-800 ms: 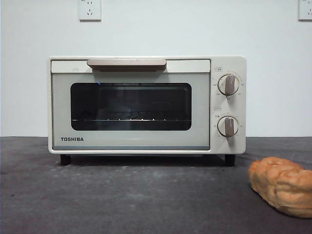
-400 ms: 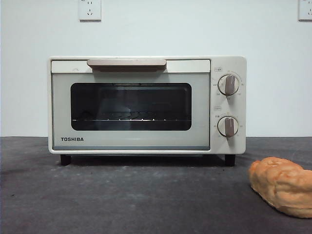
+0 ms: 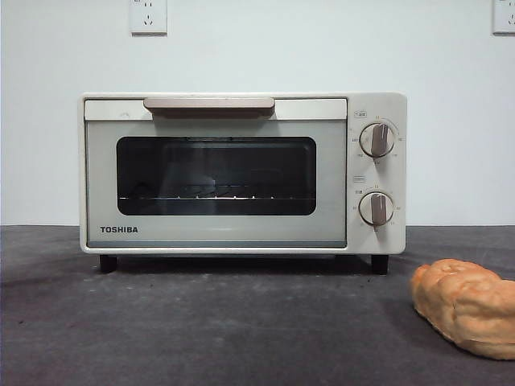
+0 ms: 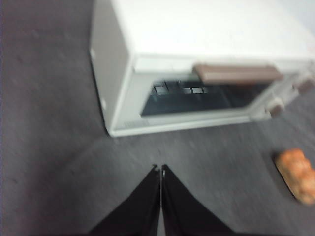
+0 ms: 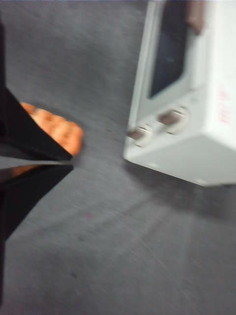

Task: The left arm flap open the oven, the right arm pick bread and place it into oven, the left arm flap close the oven

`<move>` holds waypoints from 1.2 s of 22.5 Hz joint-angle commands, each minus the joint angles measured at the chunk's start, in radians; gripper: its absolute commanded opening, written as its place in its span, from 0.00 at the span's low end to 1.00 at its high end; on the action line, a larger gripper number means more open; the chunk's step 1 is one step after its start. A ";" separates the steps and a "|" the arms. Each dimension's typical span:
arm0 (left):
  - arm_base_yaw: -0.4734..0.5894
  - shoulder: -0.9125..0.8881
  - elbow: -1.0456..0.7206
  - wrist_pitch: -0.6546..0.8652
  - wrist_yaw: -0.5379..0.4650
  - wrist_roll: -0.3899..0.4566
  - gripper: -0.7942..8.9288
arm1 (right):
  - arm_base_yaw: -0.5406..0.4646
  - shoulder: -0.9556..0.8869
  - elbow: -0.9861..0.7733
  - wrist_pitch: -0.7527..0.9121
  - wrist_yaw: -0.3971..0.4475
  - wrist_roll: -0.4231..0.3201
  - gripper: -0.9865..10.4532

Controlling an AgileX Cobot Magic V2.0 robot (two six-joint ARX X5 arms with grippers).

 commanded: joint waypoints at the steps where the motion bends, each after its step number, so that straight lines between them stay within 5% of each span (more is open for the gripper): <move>1: -0.018 0.033 0.038 -0.034 0.022 0.057 0.09 | 0.000 0.034 0.027 -0.045 -0.035 -0.043 0.09; 7: -0.038 0.044 0.039 -0.046 0.024 0.060 0.09 | 0.000 0.050 0.027 -0.063 -0.035 -0.047 0.10; 12: -0.038 0.044 0.039 -0.046 0.024 0.060 0.09 | 0.000 0.050 0.027 -0.063 -0.035 -0.016 0.44; 21: -0.038 0.044 0.039 -0.046 0.024 0.060 0.09 | 0.093 0.107 -0.020 -0.046 -0.093 0.105 0.44; 27: -0.038 0.044 0.039 -0.046 0.024 0.060 0.09 | 0.259 0.123 -0.248 0.221 -0.052 0.296 0.44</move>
